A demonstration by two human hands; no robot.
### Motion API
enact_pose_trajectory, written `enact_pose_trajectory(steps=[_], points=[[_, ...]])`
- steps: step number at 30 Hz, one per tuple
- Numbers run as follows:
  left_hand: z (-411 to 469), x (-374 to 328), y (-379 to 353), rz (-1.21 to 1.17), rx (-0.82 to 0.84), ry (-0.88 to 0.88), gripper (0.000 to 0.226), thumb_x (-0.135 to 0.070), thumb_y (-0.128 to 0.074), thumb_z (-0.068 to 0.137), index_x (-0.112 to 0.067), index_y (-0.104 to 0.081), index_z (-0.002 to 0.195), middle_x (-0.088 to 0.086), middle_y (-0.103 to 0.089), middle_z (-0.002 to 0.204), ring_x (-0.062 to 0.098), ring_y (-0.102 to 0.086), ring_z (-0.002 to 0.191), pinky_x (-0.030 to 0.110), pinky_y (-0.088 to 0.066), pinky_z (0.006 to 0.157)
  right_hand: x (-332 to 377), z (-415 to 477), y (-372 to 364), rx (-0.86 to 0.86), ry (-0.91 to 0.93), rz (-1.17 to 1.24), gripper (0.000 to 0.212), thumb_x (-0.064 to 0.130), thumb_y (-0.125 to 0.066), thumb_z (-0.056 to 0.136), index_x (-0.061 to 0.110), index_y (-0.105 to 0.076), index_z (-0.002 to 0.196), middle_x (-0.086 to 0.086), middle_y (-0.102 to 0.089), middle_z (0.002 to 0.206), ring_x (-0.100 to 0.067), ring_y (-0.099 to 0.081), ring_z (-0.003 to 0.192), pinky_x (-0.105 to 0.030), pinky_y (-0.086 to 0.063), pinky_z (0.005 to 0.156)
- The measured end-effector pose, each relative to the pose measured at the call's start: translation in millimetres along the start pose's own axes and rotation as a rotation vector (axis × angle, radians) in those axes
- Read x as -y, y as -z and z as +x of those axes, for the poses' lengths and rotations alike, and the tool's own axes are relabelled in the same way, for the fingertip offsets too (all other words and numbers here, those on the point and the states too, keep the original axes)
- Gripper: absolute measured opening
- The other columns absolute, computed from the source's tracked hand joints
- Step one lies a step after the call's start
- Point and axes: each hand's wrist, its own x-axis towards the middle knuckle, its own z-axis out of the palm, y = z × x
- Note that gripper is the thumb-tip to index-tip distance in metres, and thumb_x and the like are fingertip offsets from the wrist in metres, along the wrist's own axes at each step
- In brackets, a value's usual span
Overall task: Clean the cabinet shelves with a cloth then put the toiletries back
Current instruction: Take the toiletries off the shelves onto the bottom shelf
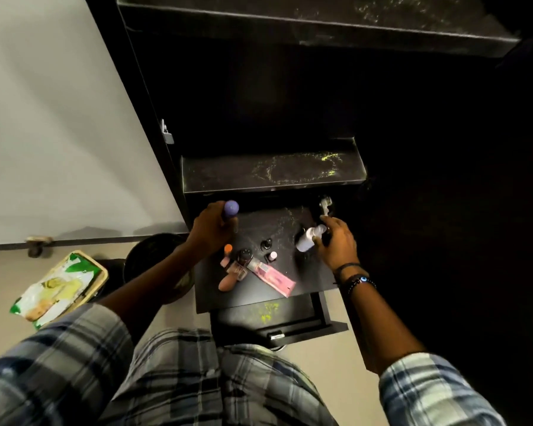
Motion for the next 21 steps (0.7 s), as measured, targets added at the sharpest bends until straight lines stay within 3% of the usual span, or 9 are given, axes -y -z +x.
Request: enact_pose_trajectory(steps=[6,12,16,21], points=[[8.4,5.2,-12.8,0.003,0.021,0.162,0.033,-0.016,-0.06,0.089,-0.012,-0.054,0.121,0.011,-0.059,0.122,0.029,-0.054,0.115,0.032,-0.039,0.094,1.0,10.9,-8.0,0.05,0.007,-0.077,0.036,0.011,-0.062,0.086,0.008,-0.059,0.122,-0.018,-0.062,0.119,-0.038,-0.058,0.111,-0.037,-0.046,0.091],[9.5,12.5,-16.0,0.007,0.005,0.223,0.032,-0.017,-0.058,0.091,-0.008,-0.054,0.121,0.017,-0.06,0.118,0.032,-0.055,0.111,0.029,-0.038,0.084,9.4,14.4,-9.8,-0.005,0.022,-0.079,0.023,0.001,-0.058,0.083,0.005,-0.064,0.105,-0.02,-0.066,0.104,-0.038,-0.06,0.102,-0.034,-0.047,0.082],[10.0,16.7,-11.9,-0.033,0.0,0.235,0.03,-0.014,-0.057,0.091,-0.009,-0.055,0.12,0.015,-0.059,0.12,0.029,-0.054,0.114,0.029,-0.039,0.089,33.7,19.5,-18.8,0.005,0.113,-0.002,0.022,0.001,-0.057,0.08,0.009,-0.064,0.099,-0.018,-0.07,0.09,-0.035,-0.065,0.089,-0.035,-0.052,0.074],[5.8,17.6,-5.3,-0.04,-0.038,0.179,0.03,-0.009,-0.055,0.091,-0.007,-0.053,0.121,0.015,-0.059,0.118,0.028,-0.055,0.111,0.031,-0.044,0.087,81.8,28.4,-39.6,0.063,0.21,0.058,0.03,0.003,-0.056,0.084,0.011,-0.065,0.111,-0.018,-0.07,0.104,-0.036,-0.063,0.102,-0.038,-0.052,0.086]])
